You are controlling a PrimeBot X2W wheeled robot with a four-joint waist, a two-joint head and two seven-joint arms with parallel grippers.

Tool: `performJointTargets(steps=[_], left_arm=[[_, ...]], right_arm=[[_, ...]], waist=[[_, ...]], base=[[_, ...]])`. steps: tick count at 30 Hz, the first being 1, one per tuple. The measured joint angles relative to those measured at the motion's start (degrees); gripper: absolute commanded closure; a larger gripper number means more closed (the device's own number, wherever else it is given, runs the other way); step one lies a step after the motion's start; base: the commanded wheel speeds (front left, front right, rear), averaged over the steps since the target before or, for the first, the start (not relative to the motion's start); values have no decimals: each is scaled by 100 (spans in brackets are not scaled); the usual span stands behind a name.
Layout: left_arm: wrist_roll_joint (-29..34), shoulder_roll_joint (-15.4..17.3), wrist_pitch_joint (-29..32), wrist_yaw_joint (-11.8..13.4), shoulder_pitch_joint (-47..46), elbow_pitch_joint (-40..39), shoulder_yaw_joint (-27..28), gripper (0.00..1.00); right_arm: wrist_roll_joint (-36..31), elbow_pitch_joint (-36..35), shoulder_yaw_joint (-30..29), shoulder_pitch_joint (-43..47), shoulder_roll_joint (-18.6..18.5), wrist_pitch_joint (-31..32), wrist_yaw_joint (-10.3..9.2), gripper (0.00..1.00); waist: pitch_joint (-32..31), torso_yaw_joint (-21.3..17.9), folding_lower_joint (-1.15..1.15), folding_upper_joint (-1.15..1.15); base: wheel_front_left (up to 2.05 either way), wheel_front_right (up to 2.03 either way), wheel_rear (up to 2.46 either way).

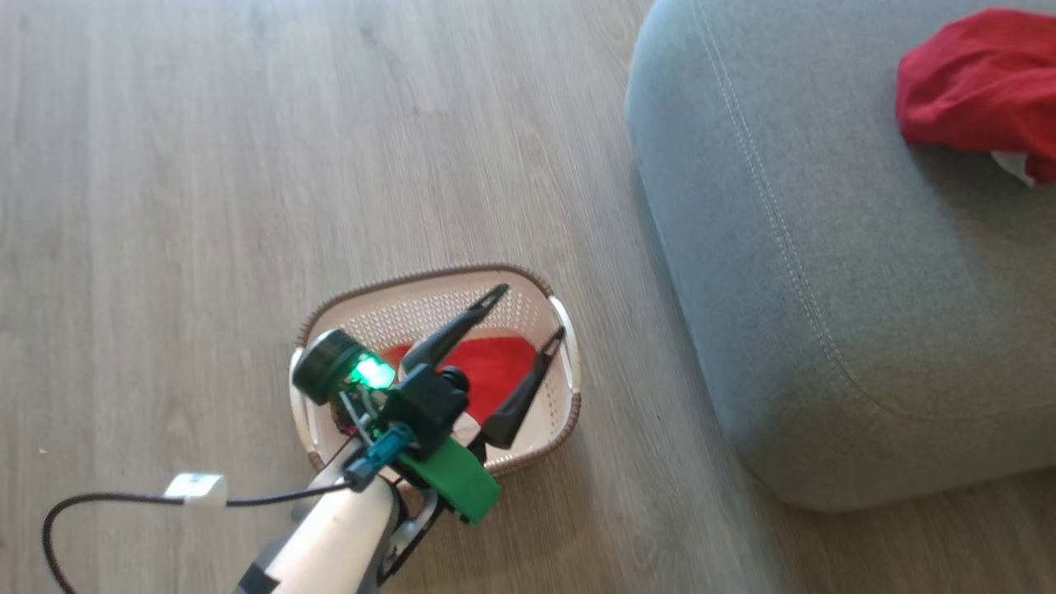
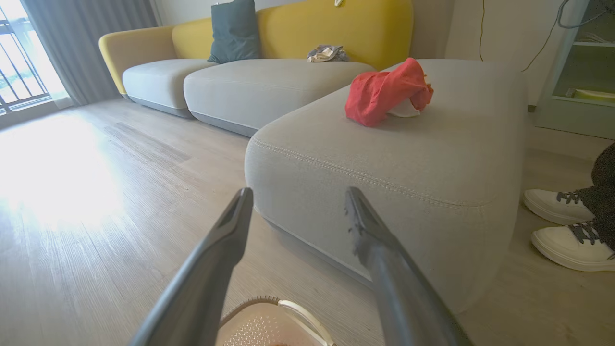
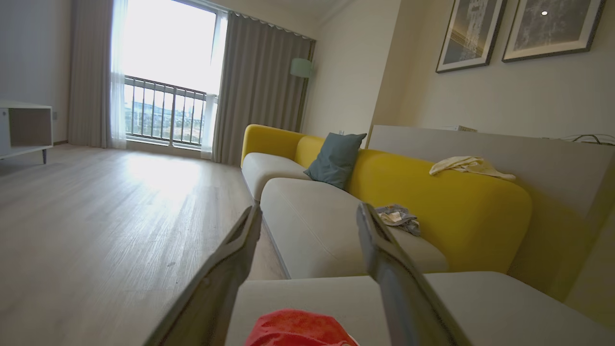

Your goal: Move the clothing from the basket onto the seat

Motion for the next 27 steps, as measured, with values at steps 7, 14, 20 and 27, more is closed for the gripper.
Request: performJointTargets(steps=[7, 14, 20, 27], left_arm=[[-45, -165, 0, 227, 377, -73, 677, 0], [-45, -300, 0, 725, 742, -144, 1439, 0], [-45, -327, 0, 1136, 1050, -343, 1983, 0], [63, -356, 1, 1273, 1356, -350, 2262, 0]], right_arm=[[252, -853, 644, 576, 210, 0, 0, 0], [512, -1430, 967, 1304, 633, 0, 0, 0], [580, -1753, 1337, 1942, 784, 0, 0, 0], [554, -1853, 1575, 2655, 1161, 1, 0, 0]], waist=[[-380, 217, 0, 0], [-691, 489, 0, 0], [-874, 646, 0, 0], [-974, 791, 0, 0]], base=[[0, 0, 0], [0, 0, 0], [0, 0, 0], [0, 0, 0]])
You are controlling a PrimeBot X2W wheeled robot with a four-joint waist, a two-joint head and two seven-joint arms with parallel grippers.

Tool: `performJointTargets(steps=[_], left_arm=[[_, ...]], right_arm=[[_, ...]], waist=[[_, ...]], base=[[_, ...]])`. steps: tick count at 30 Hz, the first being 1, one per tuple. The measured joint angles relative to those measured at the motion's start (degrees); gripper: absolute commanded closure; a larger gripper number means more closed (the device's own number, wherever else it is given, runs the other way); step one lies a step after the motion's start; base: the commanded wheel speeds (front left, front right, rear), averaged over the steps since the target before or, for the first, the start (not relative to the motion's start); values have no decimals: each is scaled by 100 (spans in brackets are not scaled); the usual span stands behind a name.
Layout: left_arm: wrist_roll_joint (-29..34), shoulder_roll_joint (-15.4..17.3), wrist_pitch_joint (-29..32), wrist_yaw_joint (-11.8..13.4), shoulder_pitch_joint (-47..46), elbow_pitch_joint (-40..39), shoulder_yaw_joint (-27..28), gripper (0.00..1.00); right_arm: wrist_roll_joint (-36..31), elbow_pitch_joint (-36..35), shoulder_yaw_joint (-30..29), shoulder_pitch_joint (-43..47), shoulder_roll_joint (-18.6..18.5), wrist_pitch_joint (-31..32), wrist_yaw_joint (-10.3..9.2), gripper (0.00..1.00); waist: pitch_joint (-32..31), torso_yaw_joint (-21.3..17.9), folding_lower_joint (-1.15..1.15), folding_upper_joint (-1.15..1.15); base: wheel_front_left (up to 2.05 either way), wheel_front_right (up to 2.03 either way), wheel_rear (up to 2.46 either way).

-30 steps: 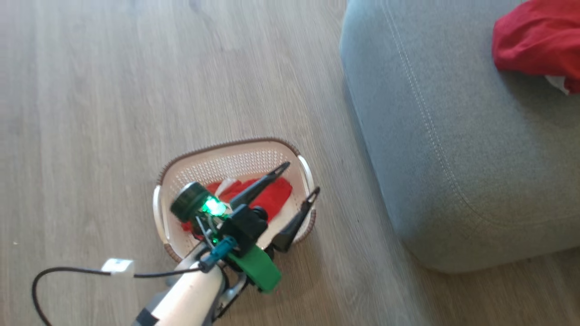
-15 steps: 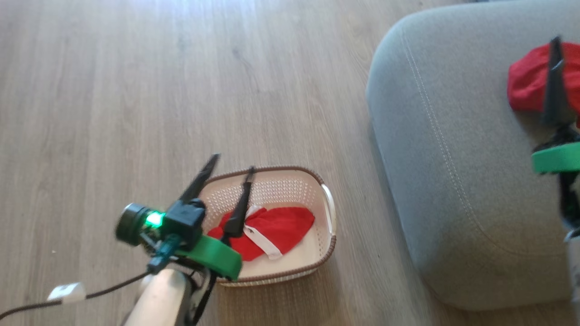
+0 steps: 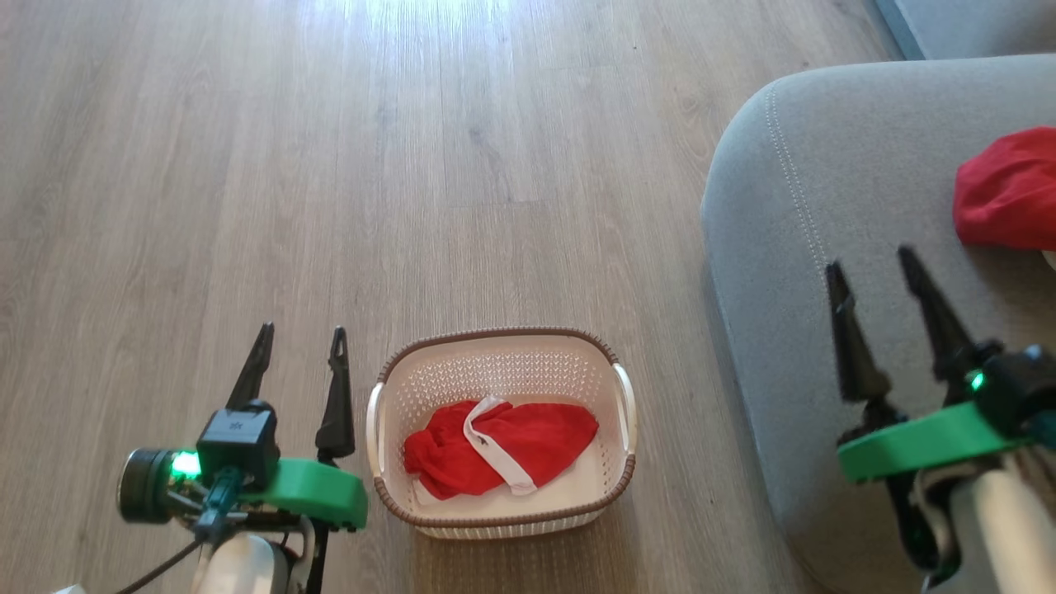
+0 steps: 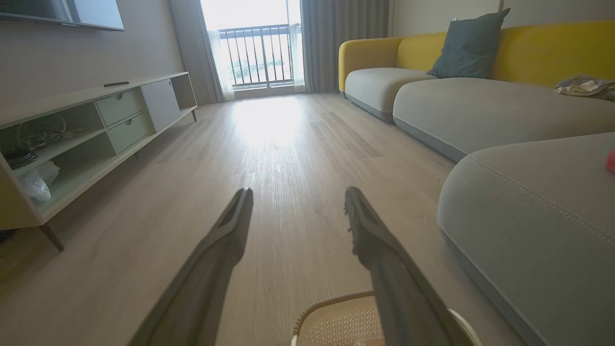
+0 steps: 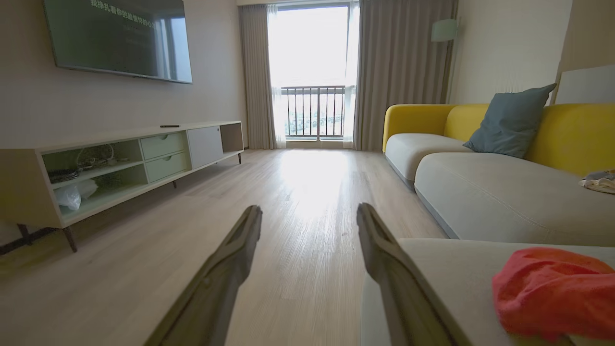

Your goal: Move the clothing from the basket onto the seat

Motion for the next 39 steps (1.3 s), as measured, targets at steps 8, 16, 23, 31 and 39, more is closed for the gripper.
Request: performJointTargets(steps=[8, 16, 23, 31, 39], left_arm=[[286, -13, 0, 298, 104, 417, 34, 0], [179, -18, 0, 292, 104, 414, -140, 0], [145, -18, 0, 285, 105, 397, -222, 0], [135, -18, 0, 236, 105, 383, -344, 0], [87, -18, 0, 192, 106, 385, -414, 0]], right_arm=[[-448, 285, 56, 424, 234, 0, 0, 0], [-680, 274, -54, 560, 478, 0, 0, 0], [-680, 275, -94, 593, 547, 0, 0, 0], [-721, 275, -197, 593, 593, 0, 0, 0], [-721, 275, -250, 593, 605, 0, 0, 0]], waist=[[30, 75, 0, 0], [55, 74, 0, 0], [76, 80, 0, 0], [88, 99, 0, 0], [77, 119, 0, 0]], base=[[0, 0, 0], [0, 0, 0], [0, 0, 0], [0, 0, 0], [0, 0, 0]])
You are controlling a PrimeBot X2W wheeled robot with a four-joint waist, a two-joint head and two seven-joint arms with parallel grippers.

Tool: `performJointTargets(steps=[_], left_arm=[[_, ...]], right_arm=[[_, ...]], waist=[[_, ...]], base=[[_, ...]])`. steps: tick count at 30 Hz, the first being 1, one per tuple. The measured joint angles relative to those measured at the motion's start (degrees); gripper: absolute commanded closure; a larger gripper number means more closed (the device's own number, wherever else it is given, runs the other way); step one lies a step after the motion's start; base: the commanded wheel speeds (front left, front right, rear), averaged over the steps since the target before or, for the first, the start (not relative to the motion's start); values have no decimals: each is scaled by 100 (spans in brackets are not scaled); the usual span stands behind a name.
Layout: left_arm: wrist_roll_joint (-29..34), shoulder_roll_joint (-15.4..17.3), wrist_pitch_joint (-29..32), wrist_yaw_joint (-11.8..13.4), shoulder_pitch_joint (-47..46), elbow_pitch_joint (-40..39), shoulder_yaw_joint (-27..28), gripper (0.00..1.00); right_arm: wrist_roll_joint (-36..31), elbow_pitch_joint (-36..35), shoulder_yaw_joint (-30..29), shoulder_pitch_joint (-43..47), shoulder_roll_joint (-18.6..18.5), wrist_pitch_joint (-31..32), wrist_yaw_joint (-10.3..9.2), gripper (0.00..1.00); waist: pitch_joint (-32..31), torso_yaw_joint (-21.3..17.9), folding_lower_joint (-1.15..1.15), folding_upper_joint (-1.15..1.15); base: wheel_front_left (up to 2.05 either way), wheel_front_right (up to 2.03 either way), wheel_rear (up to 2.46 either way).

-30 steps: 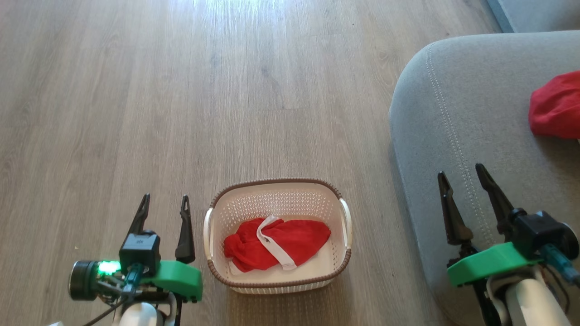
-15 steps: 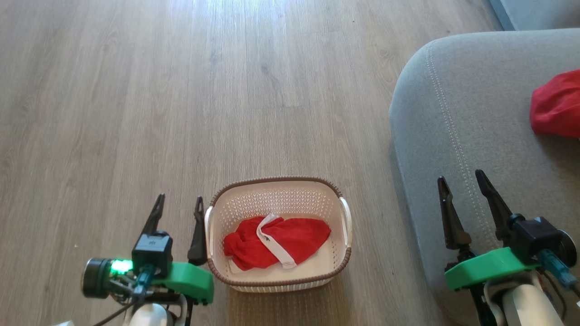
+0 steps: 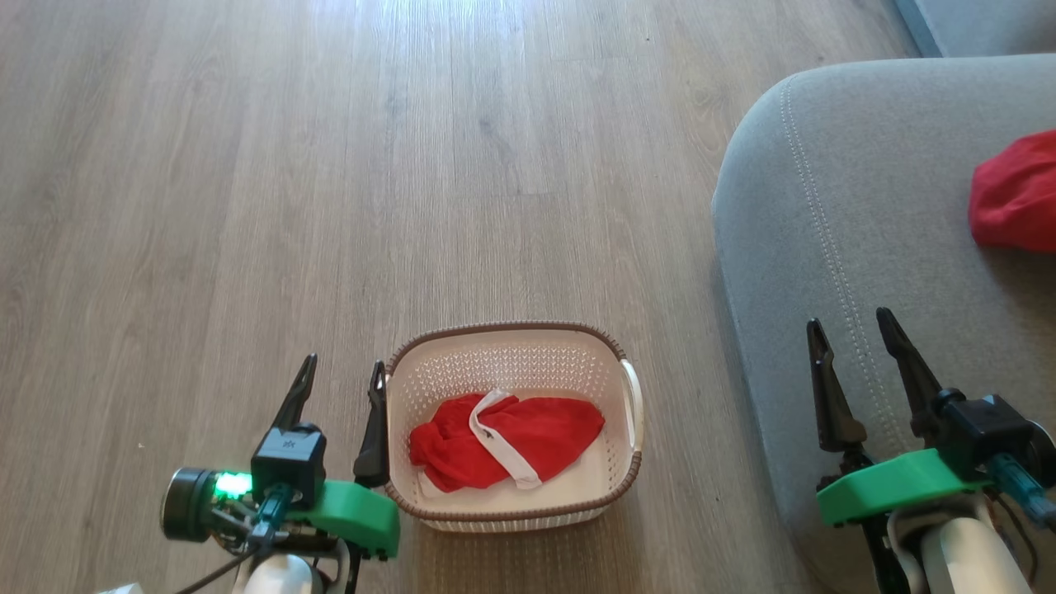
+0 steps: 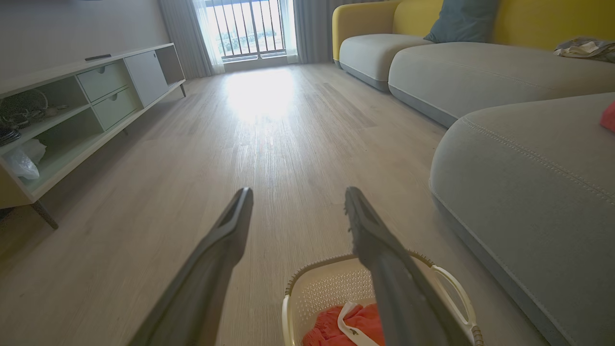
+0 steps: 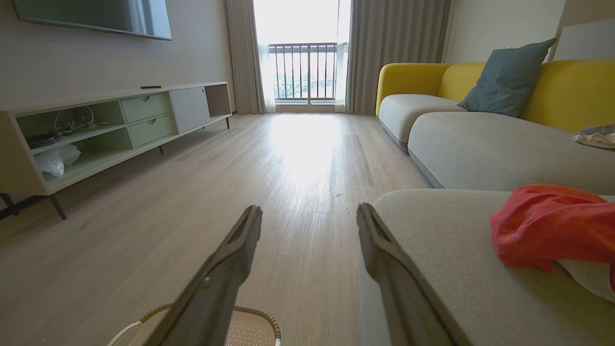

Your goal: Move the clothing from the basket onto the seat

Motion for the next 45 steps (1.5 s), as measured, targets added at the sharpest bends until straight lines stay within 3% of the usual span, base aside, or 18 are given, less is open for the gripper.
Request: performJointTargets(steps=[33, 45], left_arm=[[-47, 0, 0, -57, 0, 16, -120, 0], [78, -1, 0, -472, -523, 439, -310, 0]], right_arm=[[1, 18, -121, -6, 8, 0, 0, 0], [-116, -3, -119, -338, 37, 0, 0, 0]], waist=[[142, -33, 0, 0], [1084, -157, 0, 0]], base=[[0, 0, 0], [0, 0, 0]])
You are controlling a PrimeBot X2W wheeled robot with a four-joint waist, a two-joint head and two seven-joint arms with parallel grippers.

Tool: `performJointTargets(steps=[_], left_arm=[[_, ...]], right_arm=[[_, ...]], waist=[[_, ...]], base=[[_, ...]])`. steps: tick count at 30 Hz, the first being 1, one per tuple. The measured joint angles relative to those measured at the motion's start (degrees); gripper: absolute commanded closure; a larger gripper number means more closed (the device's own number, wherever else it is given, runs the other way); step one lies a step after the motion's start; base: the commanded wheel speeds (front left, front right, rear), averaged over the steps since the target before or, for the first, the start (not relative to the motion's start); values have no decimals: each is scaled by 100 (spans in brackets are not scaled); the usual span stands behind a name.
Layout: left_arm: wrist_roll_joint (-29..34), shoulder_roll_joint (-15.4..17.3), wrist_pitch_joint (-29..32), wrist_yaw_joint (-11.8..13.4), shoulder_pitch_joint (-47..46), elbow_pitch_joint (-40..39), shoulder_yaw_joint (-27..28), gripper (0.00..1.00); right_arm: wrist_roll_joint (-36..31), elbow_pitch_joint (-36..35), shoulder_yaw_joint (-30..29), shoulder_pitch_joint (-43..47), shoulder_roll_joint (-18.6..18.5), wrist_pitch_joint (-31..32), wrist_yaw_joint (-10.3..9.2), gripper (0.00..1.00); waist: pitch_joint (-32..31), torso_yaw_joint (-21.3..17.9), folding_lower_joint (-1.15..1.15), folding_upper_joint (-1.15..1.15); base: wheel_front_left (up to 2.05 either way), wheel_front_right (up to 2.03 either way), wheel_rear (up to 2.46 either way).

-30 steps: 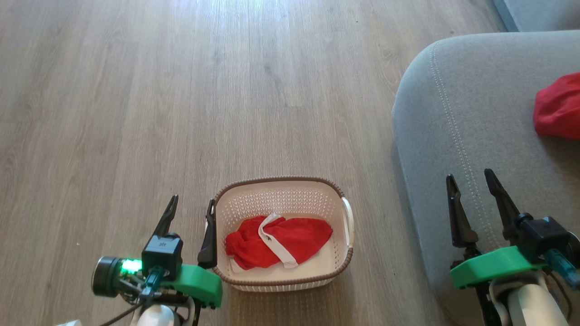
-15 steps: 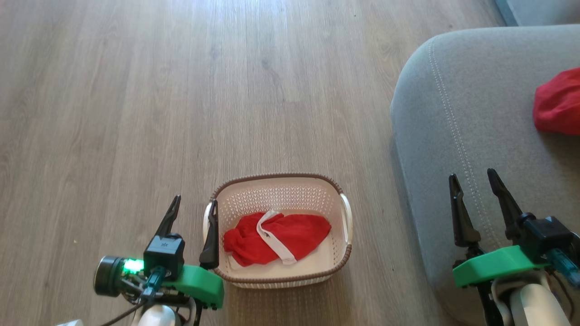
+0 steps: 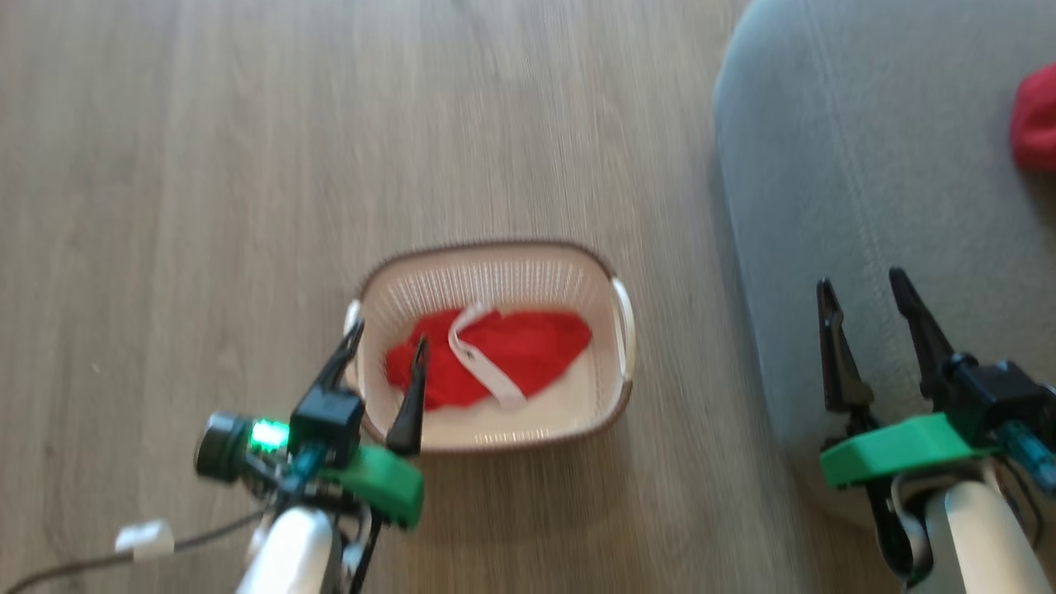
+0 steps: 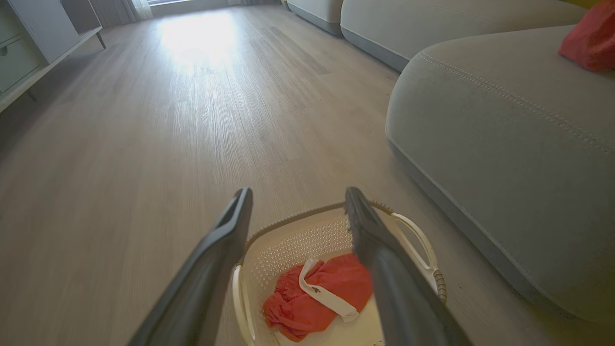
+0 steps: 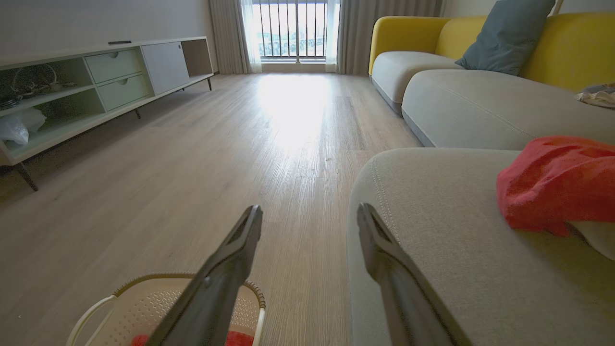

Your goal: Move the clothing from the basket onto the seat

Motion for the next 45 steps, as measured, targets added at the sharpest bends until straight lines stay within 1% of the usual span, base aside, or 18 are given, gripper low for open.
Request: performJointTargets(steps=[4, 7, 9, 11, 13, 16, 18, 22, 25, 26, 29, 33, 38, 39, 41, 45], left_arm=[[62, 23, 0, -186, -512, 225, -24, 0], [168, 76, 0, -331, -867, 539, -149, 0], [193, 96, 0, -431, -1121, 901, -218, 0], [183, 98, 0, -446, -1367, 1259, -213, 0], [277, 207, 0, -519, -1645, 1622, -307, 0], [391, 348, 0, -546, -2062, 2098, -387, 0], [491, 442, 0, -634, -2358, 2484, -525, 0], [569, 533, 0, -644, -2921, 3082, -650, 0], [698, 675, 0, -665, -3438, 3523, -753, 0], [698, 675, 0, -665, -3438, 3523, -753, 0], [882, 848, 0, -688, -3982, 4039, -909, 0], [1001, 1054, 0, -689, -4709, 4467, -1029, 0], [1211, 1061, 16, -768, -5278, 5133, -1306, 0], [1268, 1057, 96, -793, -5365, 5286, -1359, 0], [1347, 1039, 210, -789, -5536, 5532, -1462, 0], [1523, 982, 502, -737, -5898, 5769, -1667, 0]], right_arm=[[-1, -75, 0, -259, 82, 0, 0, 0], [-46, -136, 18, -457, 142, 0, 0, 0], [-58, -145, 45, -554, 159, 0, 0, 0], [-58, -143, 122, -627, 162, 0, 0, 0], [-57, -143, 237, -676, 181, 0, 0, 0], [-34, -169, 338, -792, 222, 0, 0, 0], [-11, -201, 365, -867, 226, 0, 0, 0], [208, -324, 563, -951, 234, 0, 0, 0], [380, -465, 625, -999, 235, 0, 0, 0], [380, -465, 625, -999, 235, 0, 0, 0], [524, -528, 724, -1090, 235, 0, 0, 0], [799, -657, 925, -1284, 240, 0, 0, 0], [867, -723, 1078, -1299, 243, 0, 0, 0], [895, -723, 1083, -1297, 243, 0, 0, 0], [937, -726, 1084, -1293, 243, 0, 0, 0], [1034, -797, 1134, -1277, 244, 0, 0, 0]], waist=[[557, -90, 0, 0], [1000, -183, 1, 0], [1296, -254, 1, 0], [1574, -331, 2, 0], [1835, -420, 1, 0], [2205, -576, 2, 0], [2440, -682, 2, 0], [2903, -893, 2, 0], [3247, -1044, 2, 0], [3247, -1044, 2, 0], [3573, -1195, 2, 0], [4037, -1467, 2, 0], [4322, -1693, 1, -1], [4353, -1726, 1, 0], [4398, -1776, 1, -1], [4456, -1827, 1, 0]], base=[[0, 0, 0], [0, 0, 0], [0, 0, 0], [0, 0, 0], [0, 0, 0], [0, 0, 0], [0, 0, 0], [0, 0, 0], [0, 0, 0], [0, 0, 0], [0, 0, 0], [0, 0, 0], [0, 0, 0], [0, 0, 0], [0, 0, 0], [0, 0, 0]])
